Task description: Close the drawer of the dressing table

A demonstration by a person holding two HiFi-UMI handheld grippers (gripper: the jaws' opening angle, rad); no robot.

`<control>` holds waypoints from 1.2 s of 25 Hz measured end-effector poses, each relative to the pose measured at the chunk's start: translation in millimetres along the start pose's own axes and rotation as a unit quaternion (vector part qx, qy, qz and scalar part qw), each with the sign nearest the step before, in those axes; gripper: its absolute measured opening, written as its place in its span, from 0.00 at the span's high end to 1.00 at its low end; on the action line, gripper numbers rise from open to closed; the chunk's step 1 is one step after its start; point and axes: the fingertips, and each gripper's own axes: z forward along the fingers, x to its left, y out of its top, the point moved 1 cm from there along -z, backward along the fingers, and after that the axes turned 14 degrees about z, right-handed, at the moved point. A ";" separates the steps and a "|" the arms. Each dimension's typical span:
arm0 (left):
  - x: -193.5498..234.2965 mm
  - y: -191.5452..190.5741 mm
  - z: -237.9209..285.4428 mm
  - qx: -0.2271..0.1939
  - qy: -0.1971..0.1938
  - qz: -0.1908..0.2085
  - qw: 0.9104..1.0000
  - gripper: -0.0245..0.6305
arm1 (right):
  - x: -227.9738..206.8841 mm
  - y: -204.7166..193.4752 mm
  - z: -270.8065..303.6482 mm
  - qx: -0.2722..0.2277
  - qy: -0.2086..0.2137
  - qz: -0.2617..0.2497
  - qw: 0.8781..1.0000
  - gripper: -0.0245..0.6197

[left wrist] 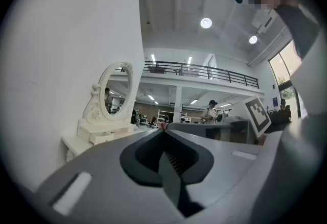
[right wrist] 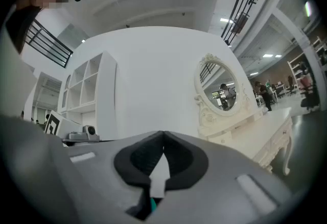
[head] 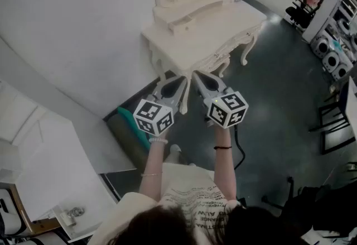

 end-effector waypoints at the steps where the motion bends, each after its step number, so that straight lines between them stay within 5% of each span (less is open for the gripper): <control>1: -0.4 0.0 1.1 0.000 0.000 0.000 1.000 0.96 | -1.0 0.7 -0.4 0.000 0.000 0.000 1.000 0.96; 30: 15.7 -19.4 34.0 0.016 0.013 -0.021 1.000 0.96 | -44.3 -4.6 19.0 0.011 0.001 0.029 1.000 0.96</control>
